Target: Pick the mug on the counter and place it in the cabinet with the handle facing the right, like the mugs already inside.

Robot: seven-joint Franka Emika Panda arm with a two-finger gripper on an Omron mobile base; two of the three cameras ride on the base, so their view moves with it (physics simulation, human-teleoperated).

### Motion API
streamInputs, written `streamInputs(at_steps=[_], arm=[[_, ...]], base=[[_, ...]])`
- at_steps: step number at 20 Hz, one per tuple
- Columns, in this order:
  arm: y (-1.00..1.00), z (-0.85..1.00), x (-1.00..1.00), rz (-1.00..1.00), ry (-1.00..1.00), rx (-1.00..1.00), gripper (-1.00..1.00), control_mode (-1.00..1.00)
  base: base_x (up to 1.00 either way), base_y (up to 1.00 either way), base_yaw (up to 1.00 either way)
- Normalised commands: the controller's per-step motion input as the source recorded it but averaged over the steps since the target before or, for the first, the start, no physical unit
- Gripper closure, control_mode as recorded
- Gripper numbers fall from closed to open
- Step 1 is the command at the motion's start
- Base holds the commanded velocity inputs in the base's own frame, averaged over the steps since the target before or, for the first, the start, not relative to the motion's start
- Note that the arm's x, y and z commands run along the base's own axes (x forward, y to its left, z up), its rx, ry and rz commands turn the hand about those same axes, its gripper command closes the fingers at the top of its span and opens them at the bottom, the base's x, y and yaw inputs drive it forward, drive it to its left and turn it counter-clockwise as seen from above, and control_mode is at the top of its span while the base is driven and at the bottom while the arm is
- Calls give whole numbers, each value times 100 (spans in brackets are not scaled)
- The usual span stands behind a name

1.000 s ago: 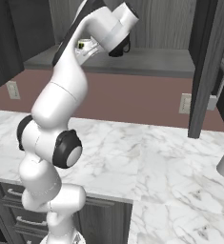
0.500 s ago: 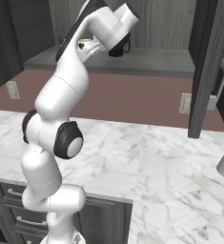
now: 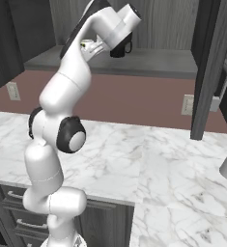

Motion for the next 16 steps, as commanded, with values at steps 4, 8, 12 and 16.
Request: streamInputs(at_steps=[4,8,12,16], arm=[[0,-10,12,0,0,0,100,-100],[0,-13,9,0,0,-1,100,-100],[0,-10,10,0,0,0,100,-100],[0,-7,14,0,0,0,100,-100]], base=[[0,0,0],[0,0,0],[0,0,0],[0,0,0]])
